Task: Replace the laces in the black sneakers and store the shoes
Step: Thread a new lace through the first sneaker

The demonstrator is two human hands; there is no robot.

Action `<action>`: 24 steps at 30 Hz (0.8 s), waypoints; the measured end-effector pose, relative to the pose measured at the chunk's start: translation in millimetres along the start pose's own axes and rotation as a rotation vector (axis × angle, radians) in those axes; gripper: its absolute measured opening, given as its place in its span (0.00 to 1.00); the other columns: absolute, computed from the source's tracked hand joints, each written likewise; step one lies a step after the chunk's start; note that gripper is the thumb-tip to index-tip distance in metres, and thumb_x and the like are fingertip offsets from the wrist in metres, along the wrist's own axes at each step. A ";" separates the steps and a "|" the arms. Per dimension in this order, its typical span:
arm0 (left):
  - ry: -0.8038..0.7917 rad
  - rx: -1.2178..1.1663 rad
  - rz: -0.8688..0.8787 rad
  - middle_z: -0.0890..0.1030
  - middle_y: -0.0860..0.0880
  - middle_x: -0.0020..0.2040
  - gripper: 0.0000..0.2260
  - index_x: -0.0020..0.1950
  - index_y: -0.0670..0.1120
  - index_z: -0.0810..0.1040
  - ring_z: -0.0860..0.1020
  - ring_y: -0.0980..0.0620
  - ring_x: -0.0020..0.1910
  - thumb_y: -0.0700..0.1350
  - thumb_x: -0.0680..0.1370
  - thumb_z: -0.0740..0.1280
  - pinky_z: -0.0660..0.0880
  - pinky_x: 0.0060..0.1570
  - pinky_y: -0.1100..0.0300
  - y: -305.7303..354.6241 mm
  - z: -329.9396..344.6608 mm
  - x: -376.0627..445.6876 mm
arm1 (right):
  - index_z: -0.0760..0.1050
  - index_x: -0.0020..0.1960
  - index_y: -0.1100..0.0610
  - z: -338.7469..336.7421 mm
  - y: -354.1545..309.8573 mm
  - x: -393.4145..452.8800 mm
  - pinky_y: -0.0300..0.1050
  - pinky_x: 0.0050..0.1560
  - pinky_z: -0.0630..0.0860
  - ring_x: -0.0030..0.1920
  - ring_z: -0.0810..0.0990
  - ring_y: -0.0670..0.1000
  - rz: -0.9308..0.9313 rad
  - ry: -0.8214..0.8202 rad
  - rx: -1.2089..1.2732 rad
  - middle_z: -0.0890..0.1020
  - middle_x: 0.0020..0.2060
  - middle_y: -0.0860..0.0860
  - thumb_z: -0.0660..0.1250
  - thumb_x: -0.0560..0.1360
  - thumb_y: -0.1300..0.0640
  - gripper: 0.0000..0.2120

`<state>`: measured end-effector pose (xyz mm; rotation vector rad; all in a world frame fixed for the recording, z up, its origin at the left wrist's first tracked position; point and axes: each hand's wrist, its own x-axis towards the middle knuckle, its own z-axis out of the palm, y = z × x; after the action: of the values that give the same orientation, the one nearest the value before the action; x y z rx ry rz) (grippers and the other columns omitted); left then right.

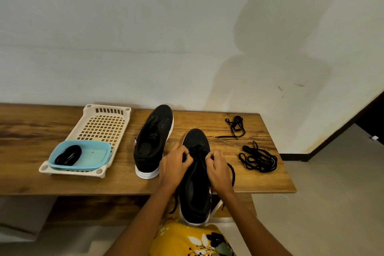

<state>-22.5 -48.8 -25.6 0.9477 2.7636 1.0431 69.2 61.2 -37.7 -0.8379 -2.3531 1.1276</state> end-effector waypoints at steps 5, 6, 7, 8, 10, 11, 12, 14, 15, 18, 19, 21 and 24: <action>0.018 -0.111 -0.007 0.70 0.50 0.45 0.06 0.46 0.41 0.71 0.73 0.51 0.39 0.42 0.80 0.58 0.64 0.36 0.62 -1.0 -3.6 -5.5 | 0.73 0.52 0.51 -1.9 7.6 -6.7 0.28 0.44 0.67 0.48 0.73 0.39 -0.014 -0.099 0.083 0.74 0.49 0.47 0.62 0.77 0.61 0.06; 0.031 -0.143 -0.013 0.71 0.50 0.45 0.05 0.46 0.43 0.70 0.73 0.52 0.40 0.42 0.80 0.58 0.64 0.36 0.63 -1.3 -4.2 -7.4 | 0.74 0.55 0.51 -2.1 7.7 -6.3 0.28 0.47 0.68 0.49 0.73 0.39 -0.022 -0.110 0.082 0.74 0.50 0.45 0.62 0.77 0.60 0.08; 0.051 -0.182 -0.024 0.72 0.51 0.44 0.05 0.46 0.44 0.70 0.73 0.53 0.40 0.43 0.80 0.58 0.65 0.35 0.65 -1.3 -5.0 -8.8 | 0.76 0.56 0.51 -2.1 7.6 -5.0 0.29 0.50 0.69 0.50 0.74 0.39 -0.036 -0.116 0.066 0.74 0.50 0.44 0.63 0.77 0.59 0.09; 0.065 -0.209 -0.035 0.73 0.51 0.43 0.04 0.46 0.45 0.69 0.74 0.54 0.40 0.43 0.80 0.59 0.66 0.36 0.66 -1.8 -5.5 -9.9 | 0.77 0.56 0.51 -2.0 7.4 -3.8 0.32 0.52 0.70 0.51 0.74 0.41 -0.055 -0.118 0.043 0.74 0.49 0.44 0.64 0.77 0.59 0.09; 0.049 -0.201 -0.023 0.73 0.53 0.45 0.01 0.49 0.45 0.71 0.75 0.55 0.42 0.42 0.79 0.61 0.69 0.40 0.63 -4.2 -6.4 -11.0 | 0.78 0.53 0.53 -1.1 6.8 -2.1 0.33 0.52 0.70 0.51 0.74 0.42 -0.078 -0.100 0.022 0.75 0.48 0.44 0.64 0.78 0.59 0.07; 0.028 -0.191 -0.010 0.74 0.53 0.48 0.02 0.50 0.45 0.71 0.76 0.55 0.43 0.41 0.78 0.62 0.72 0.41 0.61 -5.9 -6.5 -11.5 | 0.77 0.52 0.54 -0.4 6.1 -1.7 0.31 0.50 0.69 0.49 0.74 0.42 -0.069 -0.076 0.033 0.76 0.47 0.44 0.63 0.78 0.60 0.06; 0.004 -0.187 -0.004 0.74 0.53 0.50 0.05 0.51 0.45 0.72 0.77 0.55 0.45 0.41 0.77 0.64 0.74 0.43 0.58 -7.6 -6.4 -11.5 | 0.75 0.50 0.54 0.5 5.9 -1.7 0.29 0.46 0.68 0.48 0.74 0.43 -0.044 -0.049 0.053 0.76 0.46 0.46 0.62 0.79 0.60 0.05; -0.055 -0.179 -0.014 0.73 0.54 0.55 0.09 0.55 0.47 0.73 0.78 0.56 0.47 0.42 0.75 0.66 0.77 0.47 0.55 -9.4 -7.5 -11.6 | 0.71 0.47 0.54 3.2 4.4 -3.7 0.31 0.41 0.67 0.46 0.74 0.46 0.030 -0.010 0.098 0.75 0.44 0.48 0.59 0.80 0.59 0.04; -0.081 -0.168 -0.018 0.72 0.55 0.56 0.11 0.56 0.49 0.73 0.78 0.57 0.48 0.44 0.75 0.67 0.77 0.47 0.56 -9.5 -7.6 -11.6 | 0.68 0.46 0.54 4.2 3.3 -5.1 0.33 0.39 0.67 0.44 0.73 0.48 0.064 -0.005 0.117 0.73 0.43 0.49 0.57 0.81 0.59 0.05; -0.125 -0.134 -0.018 0.70 0.57 0.54 0.11 0.57 0.50 0.74 0.76 0.59 0.51 0.47 0.75 0.67 0.71 0.45 0.64 -9.9 -5.0 -11.9 | 0.64 0.42 0.53 2.8 0.1 -7.9 0.36 0.38 0.66 0.41 0.69 0.46 0.110 -0.006 0.190 0.69 0.40 0.48 0.55 0.82 0.57 0.09; -0.116 -0.132 -0.019 0.70 0.57 0.53 0.10 0.57 0.50 0.75 0.75 0.59 0.50 0.48 0.76 0.67 0.70 0.45 0.65 -9.7 -4.4 -12.4 | 0.63 0.41 0.52 0.9 -0.2 -8.0 0.37 0.39 0.66 0.40 0.68 0.45 0.111 -0.002 0.210 0.68 0.39 0.48 0.55 0.82 0.57 0.10; -0.079 -0.136 -0.017 0.72 0.56 0.52 0.09 0.55 0.49 0.77 0.76 0.58 0.49 0.49 0.76 0.67 0.72 0.46 0.64 -9.9 -3.1 -12.1 | 0.64 0.40 0.52 -2.5 1.2 -6.9 0.37 0.40 0.66 0.41 0.69 0.44 0.116 0.002 0.243 0.69 0.40 0.48 0.56 0.81 0.56 0.10; -0.032 -0.127 -0.022 0.75 0.54 0.50 0.07 0.54 0.47 0.78 0.77 0.56 0.48 0.47 0.78 0.65 0.74 0.46 0.61 -9.9 -1.4 -8.8 | 0.69 0.46 0.53 -4.8 5.6 -4.1 0.31 0.44 0.70 0.47 0.73 0.43 0.129 -0.023 0.293 0.73 0.47 0.49 0.61 0.79 0.58 0.03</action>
<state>-20.9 -60.3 -32.0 0.9069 2.6394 1.1734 76.9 63.9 -39.7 -0.8813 -2.1049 1.4971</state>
